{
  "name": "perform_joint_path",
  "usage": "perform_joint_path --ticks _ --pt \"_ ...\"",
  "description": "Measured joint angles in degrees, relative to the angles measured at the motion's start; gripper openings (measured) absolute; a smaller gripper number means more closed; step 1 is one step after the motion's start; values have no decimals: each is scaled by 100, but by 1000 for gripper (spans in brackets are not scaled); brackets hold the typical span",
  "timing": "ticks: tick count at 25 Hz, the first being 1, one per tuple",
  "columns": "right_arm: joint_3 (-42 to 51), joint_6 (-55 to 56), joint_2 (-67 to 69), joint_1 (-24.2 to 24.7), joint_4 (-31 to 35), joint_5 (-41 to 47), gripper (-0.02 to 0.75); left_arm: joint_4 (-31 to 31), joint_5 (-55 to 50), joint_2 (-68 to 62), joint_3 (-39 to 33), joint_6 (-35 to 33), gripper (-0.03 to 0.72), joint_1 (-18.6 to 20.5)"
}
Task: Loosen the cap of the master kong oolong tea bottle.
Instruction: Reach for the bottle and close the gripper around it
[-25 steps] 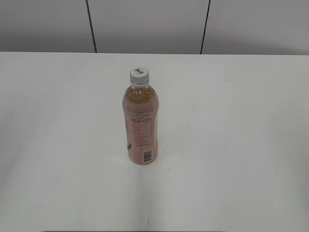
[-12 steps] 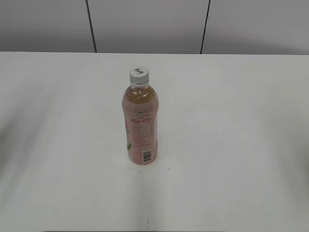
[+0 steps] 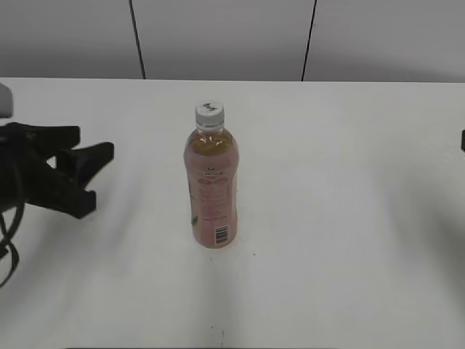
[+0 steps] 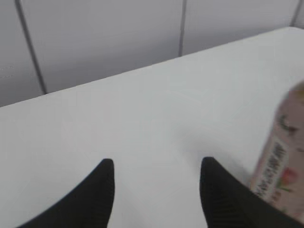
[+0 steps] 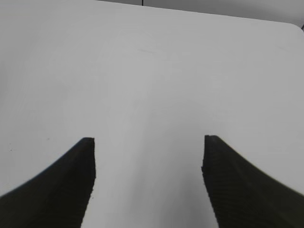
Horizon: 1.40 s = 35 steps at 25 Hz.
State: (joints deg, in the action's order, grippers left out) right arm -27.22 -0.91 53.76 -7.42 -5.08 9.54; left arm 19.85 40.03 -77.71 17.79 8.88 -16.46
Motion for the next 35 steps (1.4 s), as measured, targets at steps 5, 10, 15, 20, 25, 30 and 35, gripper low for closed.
perform_joint_path --ticks 5,10,15,20,25,30,35 --pt "6 -5 615 0 -45 -354 534 526 898 -757 -18 79 410 -230" --pt "6 -5 904 0 -93 -384 534 1094 1656 -1238 -18 85 554 -230" --pt "6 -5 923 0 -101 -488 534 1702 2056 -1715 -18 171 587 -230" --pt "6 -5 923 0 -102 -513 534 1792 2721 -2339 -18 196 589 -231" --pt "6 -5 923 0 -102 -513 534 1809 2856 -3092 29 207 594 -231" --pt "6 -5 923 0 -102 -513 534 1940 2869 -3345 298 214 594 -231" --pt "6 -5 923 0 -102 -513 534 2066 2898 -3390 607 247 594 -231"
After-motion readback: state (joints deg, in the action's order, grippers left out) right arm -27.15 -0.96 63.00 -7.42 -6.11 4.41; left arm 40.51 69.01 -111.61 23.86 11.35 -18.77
